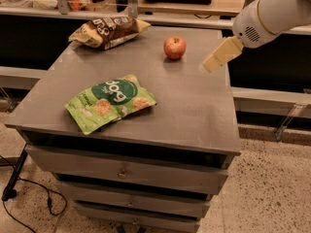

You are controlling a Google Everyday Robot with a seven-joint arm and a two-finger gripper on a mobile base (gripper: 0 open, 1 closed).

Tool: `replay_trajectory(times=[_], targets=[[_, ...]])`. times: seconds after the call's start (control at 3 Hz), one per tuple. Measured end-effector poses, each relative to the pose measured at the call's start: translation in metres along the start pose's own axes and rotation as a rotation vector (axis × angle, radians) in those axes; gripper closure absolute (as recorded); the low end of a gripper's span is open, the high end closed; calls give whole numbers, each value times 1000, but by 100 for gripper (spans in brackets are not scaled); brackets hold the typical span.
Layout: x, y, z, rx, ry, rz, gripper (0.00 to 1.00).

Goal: Move apple near brown chip bag

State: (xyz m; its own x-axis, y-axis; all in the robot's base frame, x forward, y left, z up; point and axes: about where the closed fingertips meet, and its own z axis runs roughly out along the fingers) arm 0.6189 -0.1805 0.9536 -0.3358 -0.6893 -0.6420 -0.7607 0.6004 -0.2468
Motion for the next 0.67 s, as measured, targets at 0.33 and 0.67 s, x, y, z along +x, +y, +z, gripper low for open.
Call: replay_trajectory(times=[0.33, 0.67], targets=[[1, -26, 28, 51, -122, 95, 0], [-4, -45, 56, 60, -203, 97, 0]])
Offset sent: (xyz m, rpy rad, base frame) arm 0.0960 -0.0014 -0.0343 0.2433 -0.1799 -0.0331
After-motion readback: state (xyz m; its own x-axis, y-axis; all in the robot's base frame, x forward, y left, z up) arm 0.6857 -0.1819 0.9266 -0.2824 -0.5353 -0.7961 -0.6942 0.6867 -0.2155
